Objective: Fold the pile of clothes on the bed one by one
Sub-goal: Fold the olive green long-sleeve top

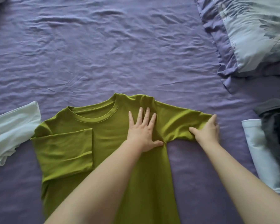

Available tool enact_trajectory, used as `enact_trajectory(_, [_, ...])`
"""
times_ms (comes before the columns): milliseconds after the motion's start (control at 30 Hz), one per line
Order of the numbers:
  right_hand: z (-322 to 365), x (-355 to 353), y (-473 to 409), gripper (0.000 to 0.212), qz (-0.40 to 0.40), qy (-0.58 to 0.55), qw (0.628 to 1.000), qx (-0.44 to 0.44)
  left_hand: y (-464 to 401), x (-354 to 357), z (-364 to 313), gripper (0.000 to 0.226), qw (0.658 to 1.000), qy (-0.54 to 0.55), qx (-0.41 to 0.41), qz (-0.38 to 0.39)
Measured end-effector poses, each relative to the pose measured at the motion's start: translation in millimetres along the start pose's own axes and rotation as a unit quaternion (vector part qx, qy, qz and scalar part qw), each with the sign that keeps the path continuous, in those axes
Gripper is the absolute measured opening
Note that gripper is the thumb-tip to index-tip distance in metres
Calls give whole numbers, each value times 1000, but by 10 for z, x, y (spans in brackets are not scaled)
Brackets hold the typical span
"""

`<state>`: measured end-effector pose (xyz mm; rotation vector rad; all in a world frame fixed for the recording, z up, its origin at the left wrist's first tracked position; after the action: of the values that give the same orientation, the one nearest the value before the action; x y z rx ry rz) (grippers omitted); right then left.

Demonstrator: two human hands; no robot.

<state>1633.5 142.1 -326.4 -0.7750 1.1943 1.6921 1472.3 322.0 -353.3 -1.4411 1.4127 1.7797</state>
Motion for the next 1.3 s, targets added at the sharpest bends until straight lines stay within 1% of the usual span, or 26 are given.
enact_trajectory(67, [-81, 4, -63, 82, -1, -96, 995, 23, -106, -34, 27, 123, 999, -30, 11, 17])
enact_trajectory(167, [28, 18, -18, 56, 27, -214, 976, -17, -191, -79, 70, 127, 998, -24, 10, 62])
enact_trajectory(233, [204, -5, 99, 59, 44, -276, 958, -59, -152, -216, 53, 108, 999, 38, 0, 36])
enact_trajectory(267, [323, -24, 182, 62, 52, -295, 950, -84, -102, -338, 47, 89, 995, 99, -13, -13])
enact_trajectory(300, [465, -36, 287, 65, 63, -309, 942, -114, -24, -450, 90, 68, 976, 199, -43, -70])
enact_trajectory(333, [616, -18, 409, 69, 84, -317, 934, -143, 79, -504, 185, 50, 927, 346, -90, -112])
enact_trajectory(367, [774, 36, 553, 72, 117, -322, 924, -170, 181, -439, 261, 41, 829, 530, -141, -109])
enact_trajectory(400, [913, 129, 713, 74, 163, -325, 912, -190, 257, -306, 237, 43, 689, 699, -182, -61])
enact_trajectory(433, [1035, 244, 885, 75, 217, -333, 895, -204, 330, -185, 153, 53, 560, 802, -206, 10])
enact_trajectory(467, [1124, 357, 1039, 72, 264, -347, 876, -206, 398, -124, 74, 64, 475, 853, -204, 72])
enact_trajectory(500, [1162, 446, 1143, 67, 291, -360, 864, -198, 461, -110, 50, 71, 439, 870, -195, 107])
enact_trajectory(533, [1146, 511, 1181, 60, 296, -371, 861, -181, 496, -96, 77, 71, 439, 871, -189, 116])
enact_trajectory(567, [1091, 547, 1174, 53, 284, -381, 866, -158, 521, -67, 145, 63, 457, 861, -198, 102])
enact_trajectory(667, [789, 626, 1097, 43, 237, -378, 891, -86, 580, 20, 502, 31, 581, 768, -267, -17])
enact_trajectory(733, [638, 716, 1141, 43, 249, -349, 901, -71, 591, -20, 666, 9, 652, 707, -261, -79])
enact_trajectory(767, [584, 764, 1183, 44, 260, -333, 903, -72, 621, -47, 731, 6, 666, 694, -256, -100])
enact_trajectory(800, [546, 804, 1223, 45, 269, -318, 906, -77, 660, -35, 789, 9, 660, 697, -256, -113])
enact_trajectory(867, [530, 841, 1268, 48, 267, -286, 915, -101, 774, 66, 836, 10, 604, 743, -271, -104])
enact_trajectory(900, [555, 836, 1289, 50, 259, -264, 921, -123, 839, 124, 862, 9, 591, 750, -281, -94])
enact_trajectory(933, [598, 821, 1317, 53, 250, -234, 927, -154, 888, 158, 909, 17, 606, 736, -288, -88])
enact_trajectory(1033, [770, 828, 1504, 63, 229, -86, 925, -292, 1056, 142, 1141, 53, 722, 605, -310, -126])
enact_trajectory(1100, [809, 904, 1695, 67, 187, 83, 899, -387, 1201, -10, 1217, 57, 825, 445, -298, -182])
enact_trajectory(1133, [808, 953, 1792, 67, 161, 155, 880, -420, 1249, -80, 1136, 56, 876, 357, -263, -191])
enact_trajectory(1200, [760, 1097, 1963, 64, 148, 251, 846, -447, 1294, -15, 799, 56, 954, 213, -163, -135])
enact_trajectory(1233, [709, 1188, 2031, 64, 159, 282, 834, -446, 1334, 126, 629, 57, 976, 162, -119, -82])
enact_trajectory(1300, [590, 1328, 2118, 65, 178, 323, 825, -428, 1506, 472, 404, 60, 993, 92, -71, 22])
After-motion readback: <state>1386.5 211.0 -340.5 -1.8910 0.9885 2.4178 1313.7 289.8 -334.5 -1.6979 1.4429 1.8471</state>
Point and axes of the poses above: each hand's wrist, its own y-axis away from the middle knuckle, its own x-axis out of the palm, z = x × y, the point moved 10 cm from there along -y, towards the middle knuckle, and after that the axes turned 1 degree about -y, right-handed, at the moved point
